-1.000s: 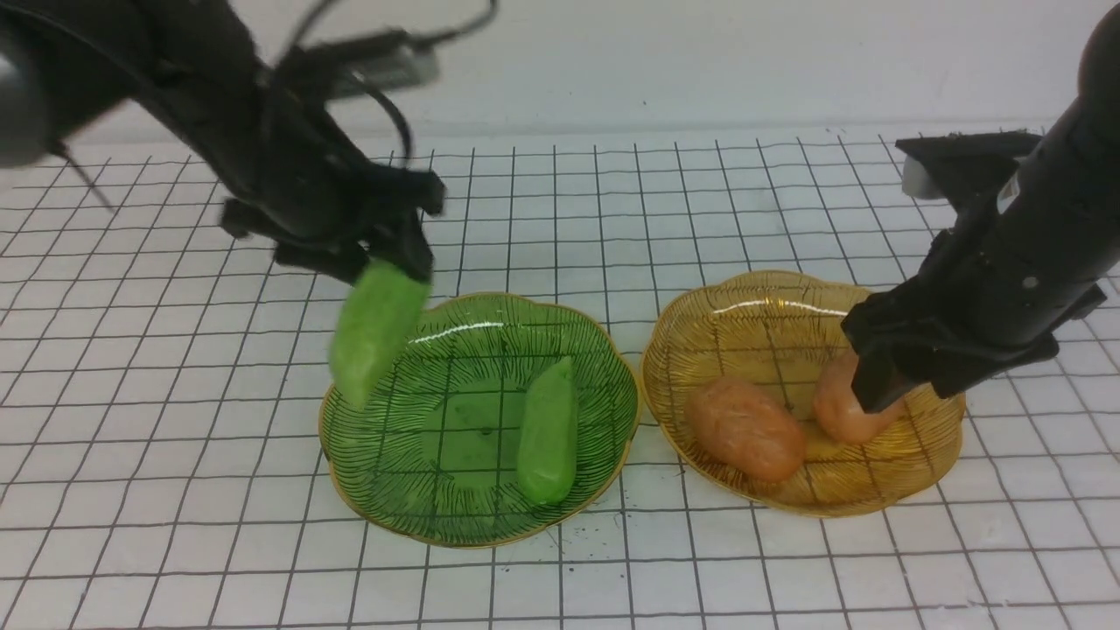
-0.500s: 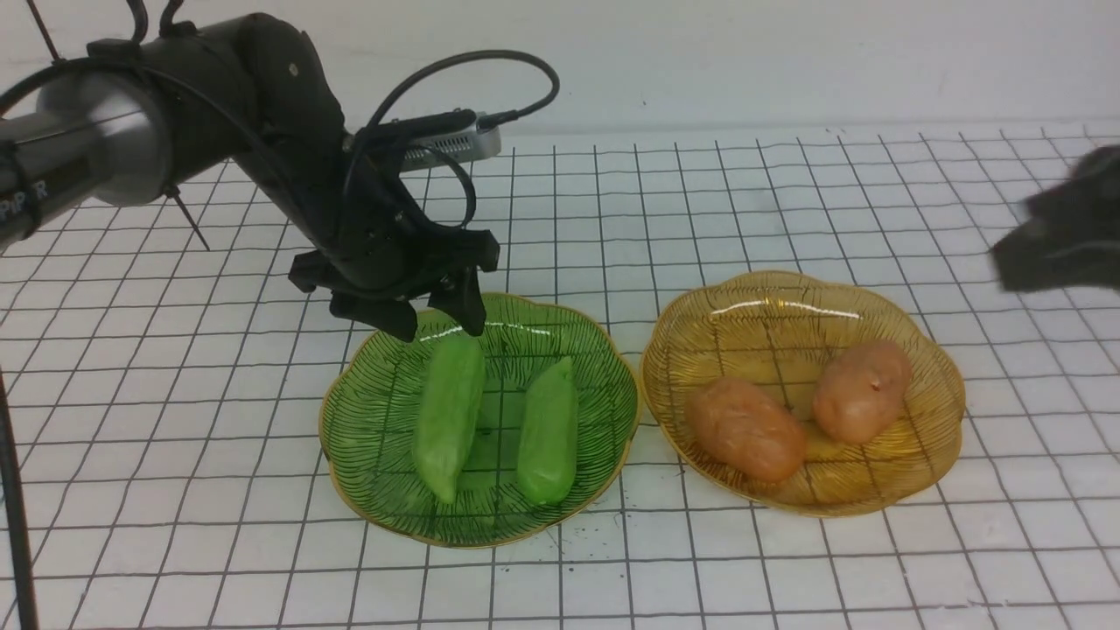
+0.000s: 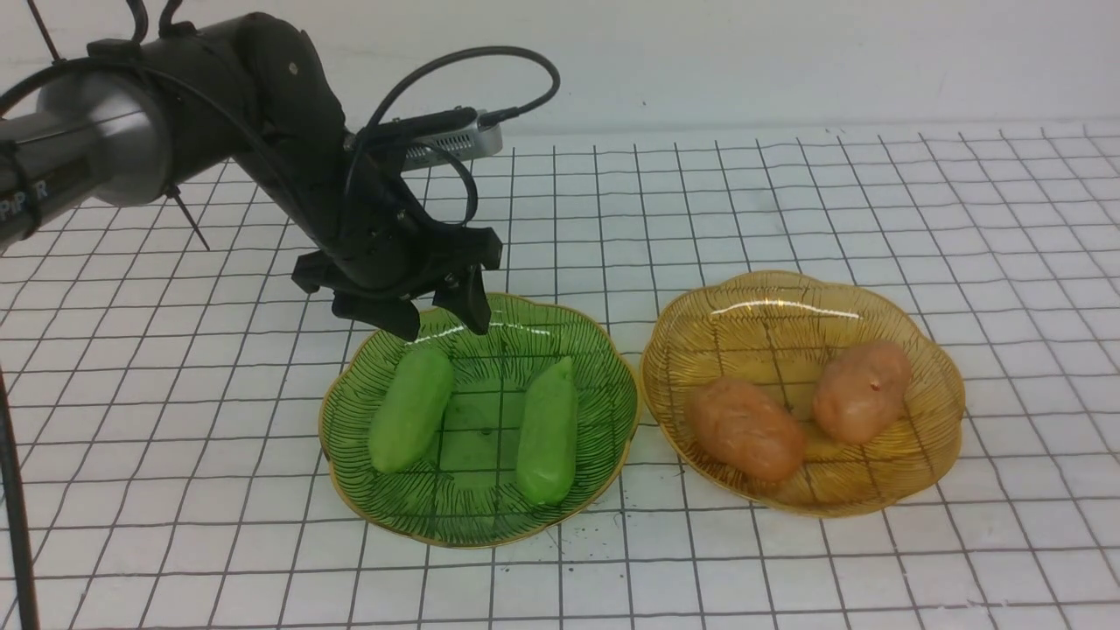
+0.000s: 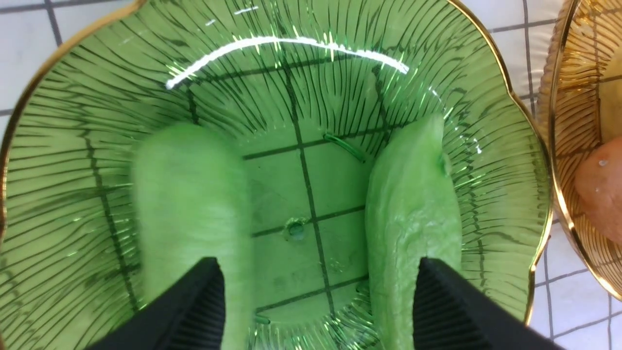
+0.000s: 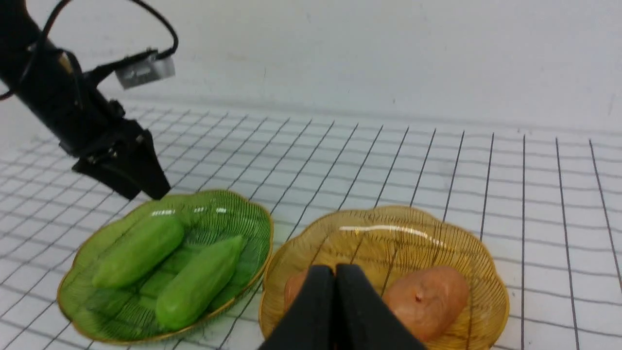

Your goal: Put different types of vegetables on the plate.

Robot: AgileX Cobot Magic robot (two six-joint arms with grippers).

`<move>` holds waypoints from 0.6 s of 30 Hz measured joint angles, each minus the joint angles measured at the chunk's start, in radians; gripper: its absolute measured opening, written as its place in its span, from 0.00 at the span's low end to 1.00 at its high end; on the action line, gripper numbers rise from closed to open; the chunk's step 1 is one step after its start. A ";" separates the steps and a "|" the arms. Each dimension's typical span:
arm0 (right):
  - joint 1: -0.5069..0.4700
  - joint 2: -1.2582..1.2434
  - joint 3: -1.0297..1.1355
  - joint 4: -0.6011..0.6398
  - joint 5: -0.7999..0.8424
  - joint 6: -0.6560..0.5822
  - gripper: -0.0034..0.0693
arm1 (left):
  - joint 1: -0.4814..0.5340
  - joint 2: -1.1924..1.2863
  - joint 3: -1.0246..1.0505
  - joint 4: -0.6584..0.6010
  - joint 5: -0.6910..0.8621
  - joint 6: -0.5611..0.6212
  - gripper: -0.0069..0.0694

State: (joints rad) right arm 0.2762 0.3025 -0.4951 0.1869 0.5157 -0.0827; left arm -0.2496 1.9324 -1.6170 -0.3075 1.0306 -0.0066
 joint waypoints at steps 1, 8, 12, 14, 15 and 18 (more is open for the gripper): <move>0.000 -0.008 0.041 0.000 -0.039 0.000 0.03 | 0.000 0.000 0.000 0.000 -0.001 0.000 0.70; 0.000 -0.012 0.181 0.000 -0.232 -0.001 0.03 | 0.000 0.000 0.000 0.000 -0.003 0.000 0.70; 0.000 -0.012 0.195 0.001 -0.282 -0.001 0.03 | 0.000 0.000 0.000 0.000 -0.006 0.000 0.70; 0.000 -0.012 0.195 0.001 -0.291 -0.001 0.03 | 0.000 0.000 0.000 0.000 -0.006 0.000 0.70; 0.000 -0.012 0.195 0.001 -0.293 -0.001 0.03 | 0.000 0.000 0.000 0.000 -0.006 0.000 0.70; 0.000 -0.012 0.195 0.001 -0.294 -0.001 0.03 | 0.000 0.000 0.000 0.000 -0.006 0.007 0.70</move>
State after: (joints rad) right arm 0.2762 0.2902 -0.2997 0.1878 0.2217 -0.0834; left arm -0.2496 1.9324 -1.6170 -0.3075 1.0250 0.0000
